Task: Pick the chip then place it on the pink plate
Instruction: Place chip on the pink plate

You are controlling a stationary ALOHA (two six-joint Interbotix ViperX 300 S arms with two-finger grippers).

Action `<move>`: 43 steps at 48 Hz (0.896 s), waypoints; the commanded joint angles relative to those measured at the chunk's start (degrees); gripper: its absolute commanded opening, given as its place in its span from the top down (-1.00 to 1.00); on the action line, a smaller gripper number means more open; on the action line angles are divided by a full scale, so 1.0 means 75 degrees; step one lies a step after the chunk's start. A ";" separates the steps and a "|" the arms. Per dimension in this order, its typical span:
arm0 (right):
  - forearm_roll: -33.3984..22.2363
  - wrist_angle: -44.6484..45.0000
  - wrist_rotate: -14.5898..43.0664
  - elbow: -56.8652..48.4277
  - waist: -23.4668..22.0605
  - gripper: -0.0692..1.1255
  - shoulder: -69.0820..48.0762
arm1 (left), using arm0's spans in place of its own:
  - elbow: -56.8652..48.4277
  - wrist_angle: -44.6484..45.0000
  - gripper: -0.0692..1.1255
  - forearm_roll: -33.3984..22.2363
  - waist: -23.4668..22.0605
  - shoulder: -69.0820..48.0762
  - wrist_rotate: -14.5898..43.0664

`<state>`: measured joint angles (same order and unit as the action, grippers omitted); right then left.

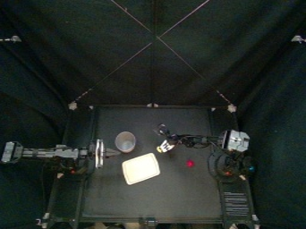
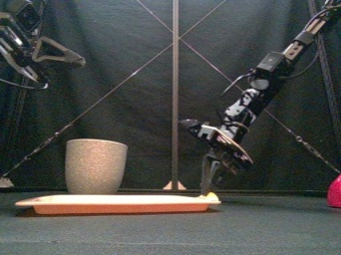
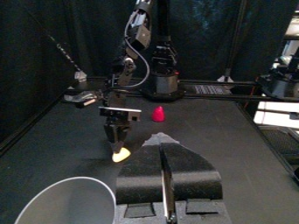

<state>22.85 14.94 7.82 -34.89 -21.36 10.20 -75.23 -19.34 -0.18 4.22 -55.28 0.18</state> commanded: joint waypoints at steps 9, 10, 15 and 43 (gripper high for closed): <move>-0.0023 0.0082 0.0023 0.0176 0.0328 0.18 -0.0527 | 0.0082 -0.0059 0.82 0.0000 0.0047 0.0035 0.0000; -0.0023 0.0105 0.0035 0.0199 0.0387 0.18 -0.0598 | 0.0082 -0.0059 0.82 0.0000 0.0047 0.0035 0.0000; -0.0023 0.0176 0.0035 0.0398 0.0715 0.19 -0.0855 | 0.0082 -0.0070 0.82 -0.0023 0.0059 0.0035 0.0000; -0.0117 -0.0352 -0.0012 0.2602 0.2449 0.17 0.1008 | 0.0059 -0.0059 0.82 -0.0035 0.0047 0.0035 -0.0023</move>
<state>22.50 12.66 7.91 -18.37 -2.72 17.75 -75.59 -19.34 -0.35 4.48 -55.28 0.09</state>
